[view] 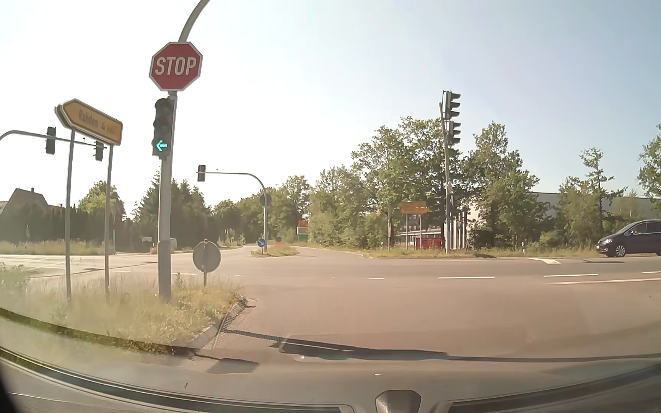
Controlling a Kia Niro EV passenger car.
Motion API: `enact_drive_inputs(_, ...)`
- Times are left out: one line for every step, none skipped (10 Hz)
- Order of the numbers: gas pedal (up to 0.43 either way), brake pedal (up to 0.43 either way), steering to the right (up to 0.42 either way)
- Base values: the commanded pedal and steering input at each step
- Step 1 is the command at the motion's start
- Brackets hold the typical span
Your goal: Follow the waypoints while adhering to traffic rules and regulations
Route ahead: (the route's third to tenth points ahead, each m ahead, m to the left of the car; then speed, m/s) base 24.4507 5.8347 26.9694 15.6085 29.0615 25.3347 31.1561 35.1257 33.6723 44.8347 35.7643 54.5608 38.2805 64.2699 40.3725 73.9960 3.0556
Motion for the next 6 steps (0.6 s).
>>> enact_drive_inputs(0.409, 0.006, -0.005)
enact_drive_inputs(0.409, 0.006, -0.005)
enact_drive_inputs(0.409, 0.006, -0.004)
enact_drive_inputs(0.409, 0.006, -0.004)
enact_drive_inputs(0.409, 0.006, -0.005)
enact_drive_inputs(0.378, 0.006, -0.004)
